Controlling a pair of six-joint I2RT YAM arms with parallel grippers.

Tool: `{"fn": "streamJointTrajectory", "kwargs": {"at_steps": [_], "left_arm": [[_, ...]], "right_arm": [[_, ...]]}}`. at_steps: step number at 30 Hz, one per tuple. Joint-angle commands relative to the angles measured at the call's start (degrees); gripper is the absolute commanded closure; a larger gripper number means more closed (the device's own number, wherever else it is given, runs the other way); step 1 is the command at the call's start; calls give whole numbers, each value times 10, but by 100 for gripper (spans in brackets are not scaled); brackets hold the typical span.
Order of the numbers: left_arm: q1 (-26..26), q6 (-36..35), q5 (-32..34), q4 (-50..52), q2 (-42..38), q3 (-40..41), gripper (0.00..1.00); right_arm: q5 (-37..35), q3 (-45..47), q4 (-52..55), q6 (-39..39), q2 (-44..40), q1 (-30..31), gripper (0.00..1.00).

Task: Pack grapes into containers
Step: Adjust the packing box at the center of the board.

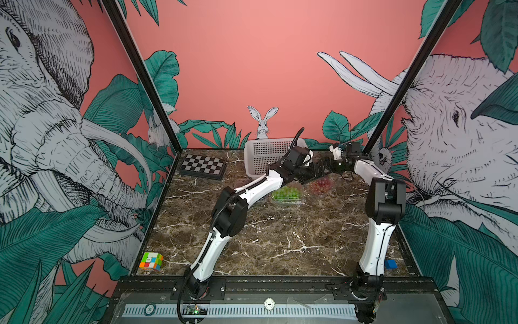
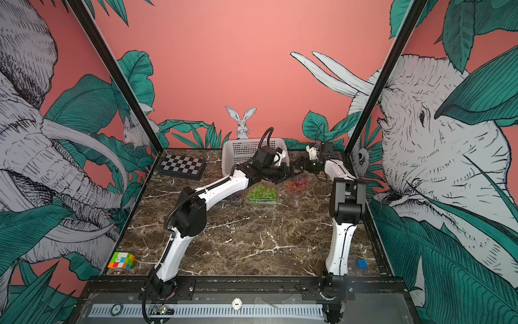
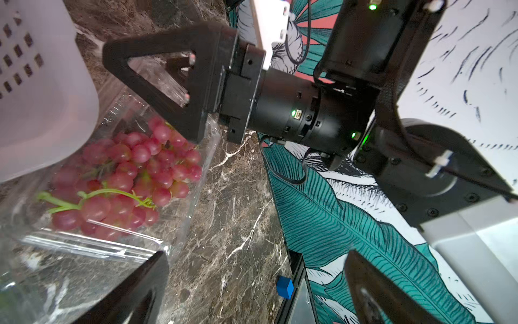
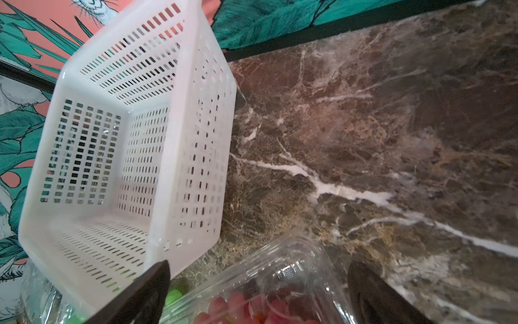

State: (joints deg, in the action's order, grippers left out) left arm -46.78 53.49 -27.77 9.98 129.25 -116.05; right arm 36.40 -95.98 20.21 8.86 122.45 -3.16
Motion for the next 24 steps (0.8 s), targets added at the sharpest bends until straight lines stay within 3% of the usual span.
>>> {"fn": "streamJointTrajectory", "kwargs": {"at_steps": [1,11,24], "left_arm": [[11,-16,5,3,-59,45,1],[30,-29,12,-18,-163,214,1],[34,-49,18,-3,-227,303,0]], "right_arm": [[-12,38,-26,25,-39,1,2],[-60,161,-58,70,-102,-1,2],[-140,301,-39,137,-217,-5,1]]}}
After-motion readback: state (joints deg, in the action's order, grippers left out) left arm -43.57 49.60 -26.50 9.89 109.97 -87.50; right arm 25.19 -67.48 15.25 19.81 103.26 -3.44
